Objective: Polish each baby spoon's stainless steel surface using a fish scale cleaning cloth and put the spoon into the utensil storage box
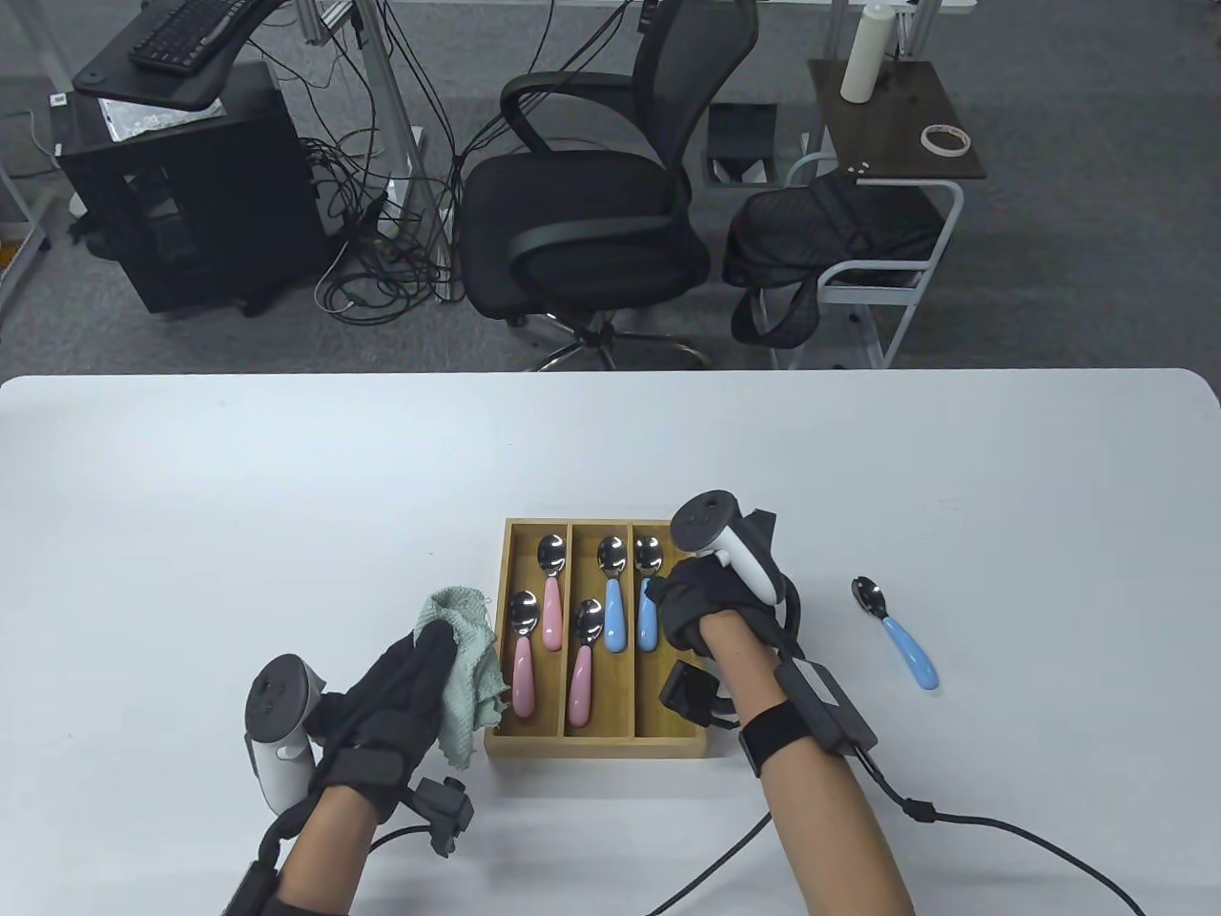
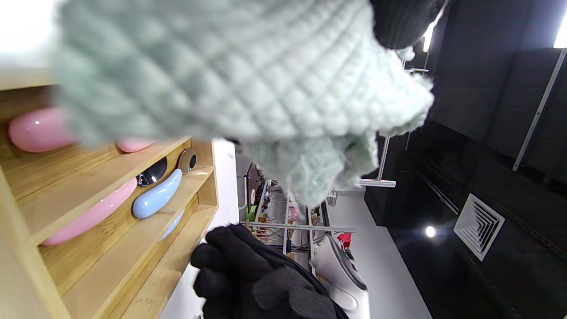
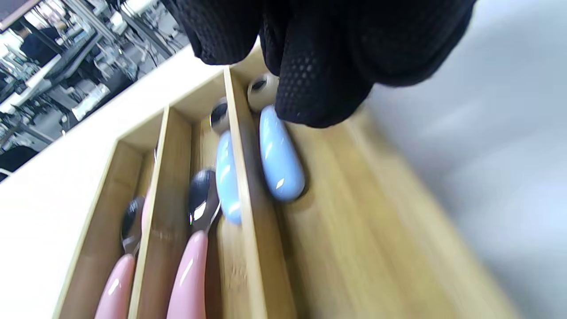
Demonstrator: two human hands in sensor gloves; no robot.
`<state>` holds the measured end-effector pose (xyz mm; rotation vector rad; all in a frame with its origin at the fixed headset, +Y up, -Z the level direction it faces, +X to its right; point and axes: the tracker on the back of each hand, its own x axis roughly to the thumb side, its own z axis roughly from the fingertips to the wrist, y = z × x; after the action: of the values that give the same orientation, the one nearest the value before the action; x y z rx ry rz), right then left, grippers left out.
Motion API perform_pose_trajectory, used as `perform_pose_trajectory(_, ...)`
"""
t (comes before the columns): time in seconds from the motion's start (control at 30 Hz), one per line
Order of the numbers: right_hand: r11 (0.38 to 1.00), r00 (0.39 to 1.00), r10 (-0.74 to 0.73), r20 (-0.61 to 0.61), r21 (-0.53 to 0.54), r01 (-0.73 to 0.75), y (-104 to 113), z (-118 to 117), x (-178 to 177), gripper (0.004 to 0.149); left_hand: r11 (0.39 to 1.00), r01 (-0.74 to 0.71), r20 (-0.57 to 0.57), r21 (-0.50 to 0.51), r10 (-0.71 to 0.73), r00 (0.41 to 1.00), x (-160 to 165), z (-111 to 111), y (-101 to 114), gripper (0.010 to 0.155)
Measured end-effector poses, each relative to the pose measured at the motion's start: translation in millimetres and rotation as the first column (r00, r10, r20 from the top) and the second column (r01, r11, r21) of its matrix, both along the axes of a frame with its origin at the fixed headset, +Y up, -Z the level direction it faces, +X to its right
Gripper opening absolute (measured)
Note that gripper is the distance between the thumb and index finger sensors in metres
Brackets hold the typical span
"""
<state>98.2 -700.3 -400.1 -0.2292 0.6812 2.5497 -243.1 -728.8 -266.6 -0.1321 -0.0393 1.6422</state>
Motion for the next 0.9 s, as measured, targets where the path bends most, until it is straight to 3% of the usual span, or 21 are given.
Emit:
perform_pose_trajectory(0.13,0.985,0.991,0.096,0.090,0.136,-0.108,19.8,6.5,47.0,0.047,1.000,0.000,0.001,0.002,0.000,1.000,-0.4,-0.4,-0.6,0.050)
perform_pose_trajectory(0.3,0.911,0.935,0.283,0.214,0.245,-0.332,14.3,19.8,106.9,0.049,1.000,0.000,0.007,-0.002,0.000,1.000,0.2,-0.4,-1.0,0.050)
perform_pose_trajectory(0.4,0.869,0.872,0.418,0.253,0.169,-0.466,-7.2,30.0,138.5,0.056,1.000,0.009,0.012,-0.003,-0.009,1.000,0.8,-0.7,-1.7,0.050)
perform_pose_trajectory(0.57,0.837,0.817,0.518,0.255,0.047,-0.546,-46.5,40.6,167.2,0.062,1.000,0.015,0.024,-0.011,-0.015,1.000,2.7,-1.1,-4.0,0.050)
perform_pose_trajectory(0.7,0.809,0.791,0.568,0.229,0.025,-0.588,-69.4,43.8,171.0,0.062,1.000,0.023,0.029,-0.012,-0.022,0.999,3.3,-1.2,-4.8,0.051)
perform_pose_trajectory(0.9,0.759,0.753,0.623,0.211,0.068,-0.647,-77.4,43.3,166.2,0.051,0.999,0.031,0.042,-0.016,-0.030,0.999,5.5,-1.4,-6.3,0.051)
